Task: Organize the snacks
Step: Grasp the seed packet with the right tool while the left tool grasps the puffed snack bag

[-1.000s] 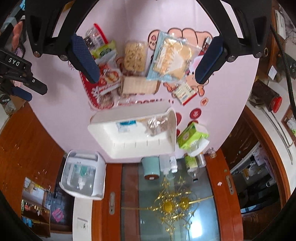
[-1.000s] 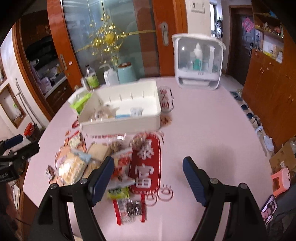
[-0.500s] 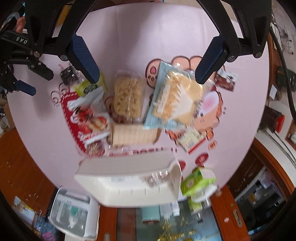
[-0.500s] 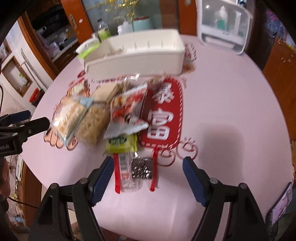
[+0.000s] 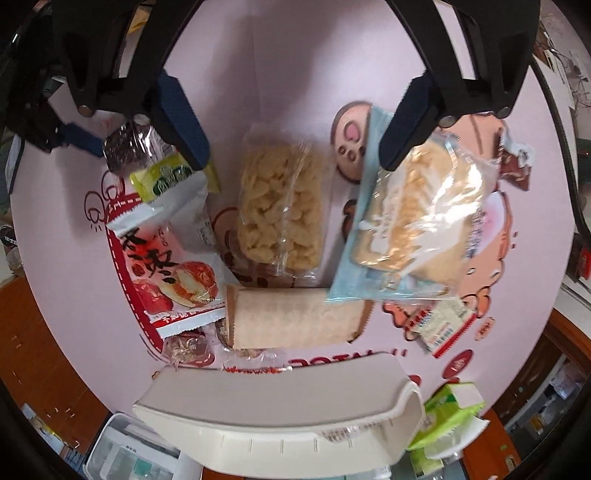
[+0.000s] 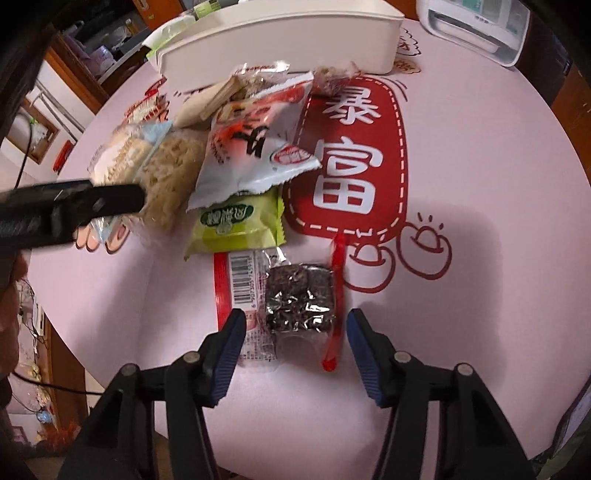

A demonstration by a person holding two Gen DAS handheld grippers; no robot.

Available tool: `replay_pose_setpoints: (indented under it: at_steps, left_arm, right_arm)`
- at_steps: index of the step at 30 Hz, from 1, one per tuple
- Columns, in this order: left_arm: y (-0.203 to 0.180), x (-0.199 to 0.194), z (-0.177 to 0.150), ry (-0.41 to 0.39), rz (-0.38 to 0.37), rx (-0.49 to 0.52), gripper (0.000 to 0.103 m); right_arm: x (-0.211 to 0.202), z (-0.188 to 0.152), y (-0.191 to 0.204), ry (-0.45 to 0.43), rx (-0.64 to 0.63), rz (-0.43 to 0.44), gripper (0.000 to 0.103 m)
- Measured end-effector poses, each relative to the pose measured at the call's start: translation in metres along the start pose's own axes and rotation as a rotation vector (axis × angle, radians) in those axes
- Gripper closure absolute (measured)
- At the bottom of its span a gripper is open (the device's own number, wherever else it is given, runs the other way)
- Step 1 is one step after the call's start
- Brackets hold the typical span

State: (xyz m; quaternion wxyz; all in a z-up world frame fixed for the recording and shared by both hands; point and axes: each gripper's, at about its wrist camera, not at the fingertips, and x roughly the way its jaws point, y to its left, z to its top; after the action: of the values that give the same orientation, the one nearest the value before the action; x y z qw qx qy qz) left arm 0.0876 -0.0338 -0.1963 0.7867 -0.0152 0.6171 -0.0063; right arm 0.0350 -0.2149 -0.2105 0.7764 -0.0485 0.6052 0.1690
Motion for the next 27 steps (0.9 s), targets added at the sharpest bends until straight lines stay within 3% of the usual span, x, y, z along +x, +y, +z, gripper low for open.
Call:
replay_pose_setpoints:
  at_steps: [5,10,14,17,21,27]
  left_arm:
    - [0.001,0.028,0.012,0.068,-0.012,-0.024,0.034]
    - [0.002,0.046,0.016,0.108,-0.024,-0.048,0.035]
    - [-0.006,0.052,0.022,0.101,0.012,-0.013,0.035]
    - [-0.014,0.052,0.026,0.083,0.028,0.012,0.046]
    - [-0.015,0.052,0.027,0.078,0.026,0.017,0.046]
    - [-0.009,0.042,0.004,0.110,0.027,0.006,0.047]
  right_arm:
    - [0.000,-0.002,0.003,-0.014,-0.038,-0.034,0.060]
    - [-0.001,-0.004,-0.001,-0.029,-0.043,-0.030,0.061]
    - [0.000,-0.005,0.001,-0.046,-0.054,-0.048,0.061]
    - [0.000,-0.006,0.000,-0.053,-0.049,-0.048,0.061]
    - [0.001,-0.004,0.001,-0.052,-0.054,-0.060,0.062]
    - [0.002,0.000,0.001,-0.032,-0.045,-0.052,0.063]
